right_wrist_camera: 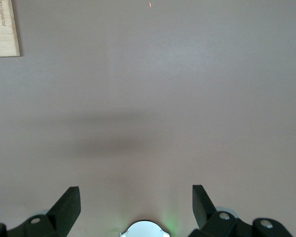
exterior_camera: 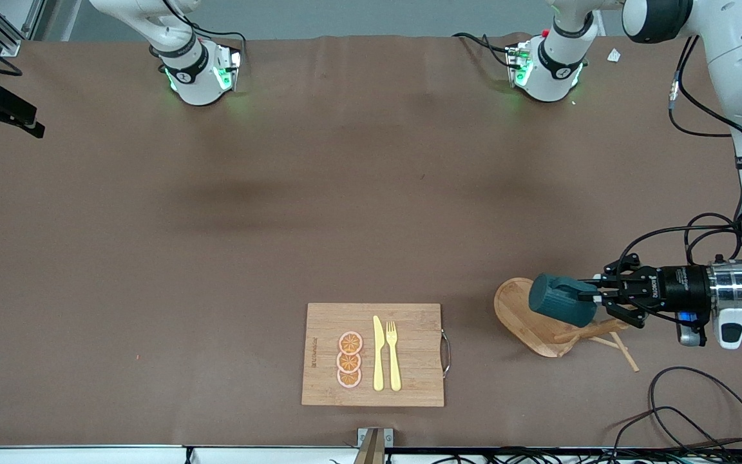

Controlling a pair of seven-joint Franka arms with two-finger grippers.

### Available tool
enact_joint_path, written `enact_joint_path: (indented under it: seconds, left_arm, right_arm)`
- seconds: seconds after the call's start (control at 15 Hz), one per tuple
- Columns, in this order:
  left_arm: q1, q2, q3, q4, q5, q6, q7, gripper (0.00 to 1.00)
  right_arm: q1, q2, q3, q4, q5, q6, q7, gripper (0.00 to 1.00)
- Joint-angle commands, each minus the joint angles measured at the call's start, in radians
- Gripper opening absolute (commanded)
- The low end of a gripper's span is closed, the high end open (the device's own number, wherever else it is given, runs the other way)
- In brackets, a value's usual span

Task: Pass cup and hang on rack
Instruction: 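Move the mug over the mug tree, aligning it with a peg, then lower the mug onto the mug tree peg with the left gripper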

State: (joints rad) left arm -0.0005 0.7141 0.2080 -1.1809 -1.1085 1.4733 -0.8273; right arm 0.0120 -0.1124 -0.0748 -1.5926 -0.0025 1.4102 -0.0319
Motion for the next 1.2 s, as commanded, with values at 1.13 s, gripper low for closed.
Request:
enact_joint_path:
  seconds: [1.13]
  left_arm:
    - [0.048, 0.061, -0.007, 0.015, -0.123, 0.033, 0.062, 0.13]
  right_arm:
    - [-0.018, -0.024, 0.013, -0.020, 0.013, 0.018, -0.016, 1.00]
